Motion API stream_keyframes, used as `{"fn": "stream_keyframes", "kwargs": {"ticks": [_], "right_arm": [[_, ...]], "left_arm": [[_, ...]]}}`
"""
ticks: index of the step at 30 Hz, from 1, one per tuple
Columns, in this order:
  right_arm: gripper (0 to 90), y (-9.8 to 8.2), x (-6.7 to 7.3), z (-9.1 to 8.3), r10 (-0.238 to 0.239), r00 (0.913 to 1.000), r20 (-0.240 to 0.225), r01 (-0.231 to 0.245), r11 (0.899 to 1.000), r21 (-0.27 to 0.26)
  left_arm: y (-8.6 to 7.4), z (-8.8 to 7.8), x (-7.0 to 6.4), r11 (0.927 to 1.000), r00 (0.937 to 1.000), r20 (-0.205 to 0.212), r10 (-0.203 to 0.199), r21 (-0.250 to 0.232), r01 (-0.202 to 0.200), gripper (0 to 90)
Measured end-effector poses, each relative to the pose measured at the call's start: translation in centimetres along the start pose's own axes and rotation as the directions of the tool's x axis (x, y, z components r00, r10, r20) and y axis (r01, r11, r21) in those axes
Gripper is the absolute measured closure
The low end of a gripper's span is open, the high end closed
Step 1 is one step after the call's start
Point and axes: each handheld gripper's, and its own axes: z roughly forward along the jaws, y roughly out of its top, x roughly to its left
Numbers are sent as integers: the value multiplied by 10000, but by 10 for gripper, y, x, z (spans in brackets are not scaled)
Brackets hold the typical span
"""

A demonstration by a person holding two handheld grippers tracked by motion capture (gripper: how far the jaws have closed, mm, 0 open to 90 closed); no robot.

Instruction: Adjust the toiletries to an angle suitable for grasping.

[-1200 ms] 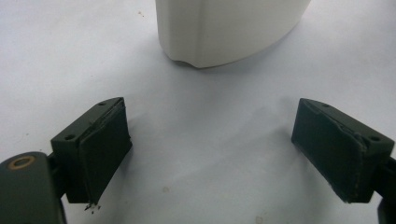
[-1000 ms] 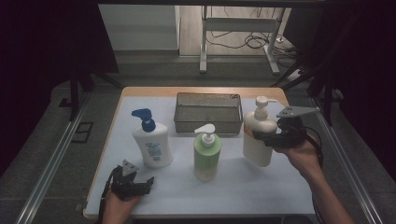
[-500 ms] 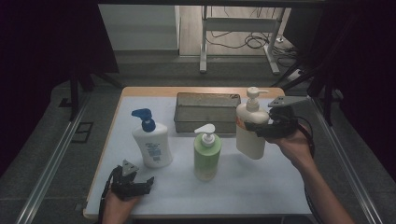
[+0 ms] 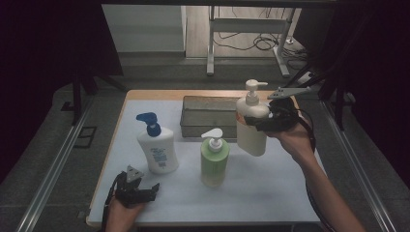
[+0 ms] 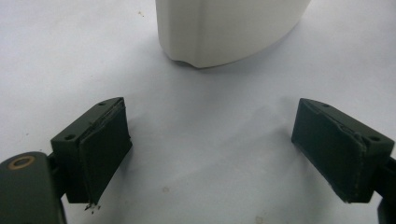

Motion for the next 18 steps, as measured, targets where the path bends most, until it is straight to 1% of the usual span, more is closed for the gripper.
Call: {"fn": "stream_keyframes", "kwargs": {"ticks": [18], "right_arm": [[369,30,1,20,83,10000,55,-82,9998,-167]], "left_arm": [[0,0,0,10000,10000,6,-2,5,2,110]]}}
